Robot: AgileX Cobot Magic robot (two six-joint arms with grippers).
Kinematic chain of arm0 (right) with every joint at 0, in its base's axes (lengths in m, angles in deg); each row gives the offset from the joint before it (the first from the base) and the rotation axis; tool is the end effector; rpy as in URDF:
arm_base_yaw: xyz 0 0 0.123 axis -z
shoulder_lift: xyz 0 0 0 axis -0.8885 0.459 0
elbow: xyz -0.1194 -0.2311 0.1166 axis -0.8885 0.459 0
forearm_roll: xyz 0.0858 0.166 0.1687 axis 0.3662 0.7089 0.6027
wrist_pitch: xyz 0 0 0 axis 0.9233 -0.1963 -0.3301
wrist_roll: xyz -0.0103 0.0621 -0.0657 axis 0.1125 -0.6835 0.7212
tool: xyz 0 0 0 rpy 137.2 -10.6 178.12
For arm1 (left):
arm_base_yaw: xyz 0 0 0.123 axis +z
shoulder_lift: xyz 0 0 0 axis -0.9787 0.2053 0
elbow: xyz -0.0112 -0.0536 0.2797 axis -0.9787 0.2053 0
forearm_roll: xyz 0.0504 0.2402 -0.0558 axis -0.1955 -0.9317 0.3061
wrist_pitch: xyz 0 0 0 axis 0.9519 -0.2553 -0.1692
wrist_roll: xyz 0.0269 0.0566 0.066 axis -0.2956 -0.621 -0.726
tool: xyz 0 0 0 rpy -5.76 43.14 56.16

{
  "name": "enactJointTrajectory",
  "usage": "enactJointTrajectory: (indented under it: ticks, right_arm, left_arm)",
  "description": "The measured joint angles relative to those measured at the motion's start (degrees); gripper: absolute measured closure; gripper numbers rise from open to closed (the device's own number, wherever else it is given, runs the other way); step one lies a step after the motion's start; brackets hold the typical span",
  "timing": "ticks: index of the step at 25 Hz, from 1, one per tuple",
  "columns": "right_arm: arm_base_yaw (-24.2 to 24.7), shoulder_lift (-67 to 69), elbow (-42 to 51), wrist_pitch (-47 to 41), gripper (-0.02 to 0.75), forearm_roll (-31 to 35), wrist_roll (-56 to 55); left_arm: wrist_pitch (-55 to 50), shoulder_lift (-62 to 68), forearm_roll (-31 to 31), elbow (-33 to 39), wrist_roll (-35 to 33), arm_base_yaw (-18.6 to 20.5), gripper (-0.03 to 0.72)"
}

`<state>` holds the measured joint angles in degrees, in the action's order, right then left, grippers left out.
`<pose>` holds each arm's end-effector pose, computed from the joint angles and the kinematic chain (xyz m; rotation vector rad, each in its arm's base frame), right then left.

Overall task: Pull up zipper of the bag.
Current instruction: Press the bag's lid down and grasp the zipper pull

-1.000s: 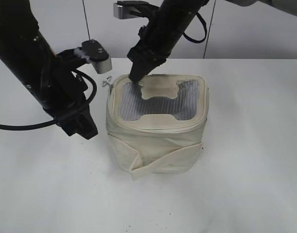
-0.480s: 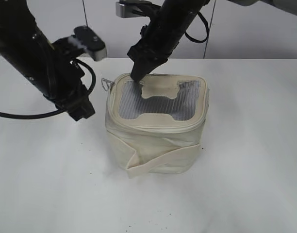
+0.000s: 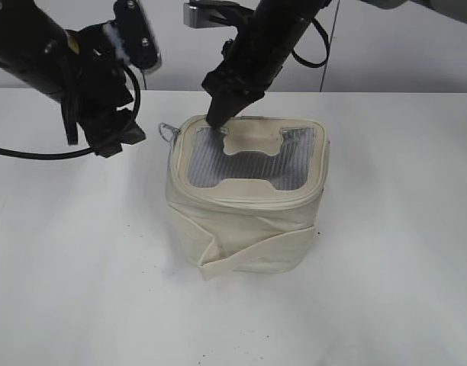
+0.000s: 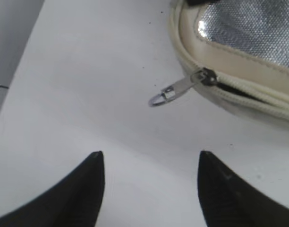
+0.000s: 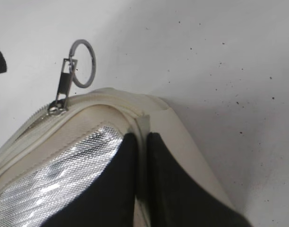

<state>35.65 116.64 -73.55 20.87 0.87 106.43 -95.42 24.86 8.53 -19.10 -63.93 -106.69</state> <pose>0.4266 0.2583 0.2191 -1.1944 2.5392 0.6083 0.3174 -0.1711 0.2465 1.4980 2.0127 0.1375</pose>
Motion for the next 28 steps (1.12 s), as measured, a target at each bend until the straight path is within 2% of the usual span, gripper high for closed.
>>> enactJointTrajectory:
  ticks: [4, 6, 15, 21, 23, 24, 28]
  right_arm:
    - [0.00, 0.00, 0.00, 0.00, 0.699, 0.02, 0.29]
    - [0.00, 0.00, 0.00, 0.00, 0.699, 0.07, 0.42]
    - [0.00, 0.00, 0.00, 0.00, 0.701, 0.13, 0.58]
    - [0.00, 0.00, 0.00, -0.06, 0.701, 0.13, 0.65]
    - [0.00, 0.00, 0.00, -0.06, 0.701, 0.07, 0.65]
    - [0.05, 0.00, 0.00, -0.06, 0.701, 0.07, 0.68]
    - [0.05, 0.00, 0.00, -0.06, 0.701, 0.07, 0.73]
  left_arm:
    - [2.52, 1.05, -1.07, 0.10, -8.76, 0.00, 0.197]
    - [3.27, 1.43, -1.18, 0.22, -10.75, 0.00, 0.197]
    - [7.42, 2.42, -1.42, 0.22, -13.34, -2.83, 0.199]
    - [7.55, 5.14, -2.39, 0.22, -13.57, -4.63, 0.235]
    - [7.98, 5.86, -3.18, 0.22, -13.59, -4.95, 0.290]
    - [8.18, 6.08, -3.85, 0.22, -13.59, -4.95, 0.342]
    - [9.26, 6.54, -4.85, 0.22, -13.59, -4.95, 0.630]
